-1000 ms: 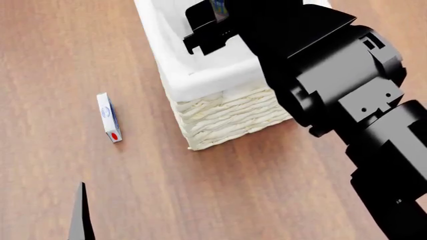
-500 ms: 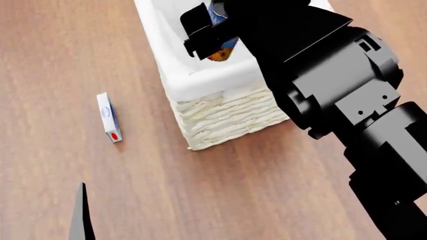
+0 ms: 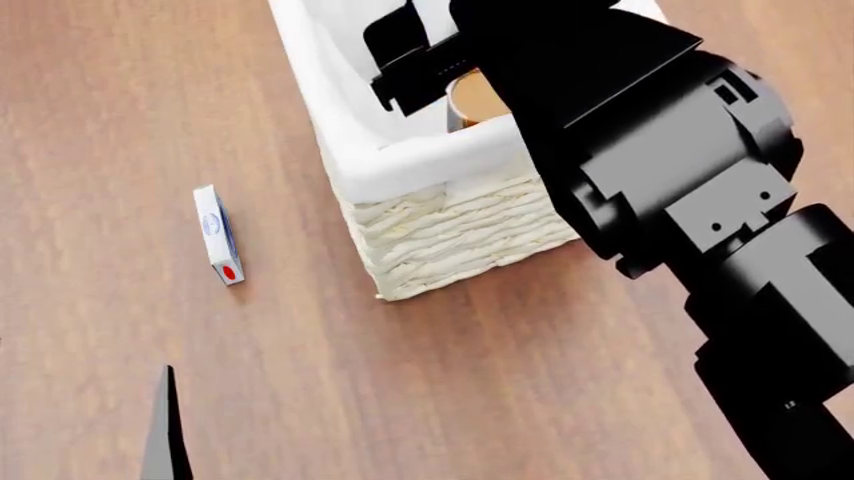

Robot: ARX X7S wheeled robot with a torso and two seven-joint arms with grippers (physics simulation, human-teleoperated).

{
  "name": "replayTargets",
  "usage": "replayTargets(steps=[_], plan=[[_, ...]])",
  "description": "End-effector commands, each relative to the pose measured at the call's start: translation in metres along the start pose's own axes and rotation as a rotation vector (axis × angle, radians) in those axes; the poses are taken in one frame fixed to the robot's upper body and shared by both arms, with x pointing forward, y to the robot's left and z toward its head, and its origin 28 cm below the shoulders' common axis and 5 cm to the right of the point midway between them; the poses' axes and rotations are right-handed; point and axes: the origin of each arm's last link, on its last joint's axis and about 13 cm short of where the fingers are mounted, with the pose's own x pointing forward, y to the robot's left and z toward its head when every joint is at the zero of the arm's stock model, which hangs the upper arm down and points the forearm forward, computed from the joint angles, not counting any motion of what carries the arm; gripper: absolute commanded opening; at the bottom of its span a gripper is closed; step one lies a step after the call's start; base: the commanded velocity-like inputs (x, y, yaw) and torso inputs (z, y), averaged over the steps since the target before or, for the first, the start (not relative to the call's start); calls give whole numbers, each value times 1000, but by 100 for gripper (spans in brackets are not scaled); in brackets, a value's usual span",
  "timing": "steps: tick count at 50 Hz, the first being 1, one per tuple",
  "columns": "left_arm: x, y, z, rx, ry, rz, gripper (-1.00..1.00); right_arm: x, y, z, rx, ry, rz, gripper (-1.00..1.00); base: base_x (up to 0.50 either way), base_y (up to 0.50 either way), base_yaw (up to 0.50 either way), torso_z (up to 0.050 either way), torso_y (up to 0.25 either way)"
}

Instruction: Pick up the alphabet soup and the cream cheese box, and put them in the basket.

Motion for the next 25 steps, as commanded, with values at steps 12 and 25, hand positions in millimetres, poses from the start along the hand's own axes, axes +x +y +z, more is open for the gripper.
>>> replayTargets(steps=[12, 25], plan=[[2, 1, -2, 1, 6, 1, 100, -71, -2, 14, 25, -335, -74, 100, 0, 0, 0, 0, 0], [2, -1, -4, -5, 10, -13, 100, -144, 40, -54, -48, -697, -362, 100, 0, 0, 0, 0, 0]])
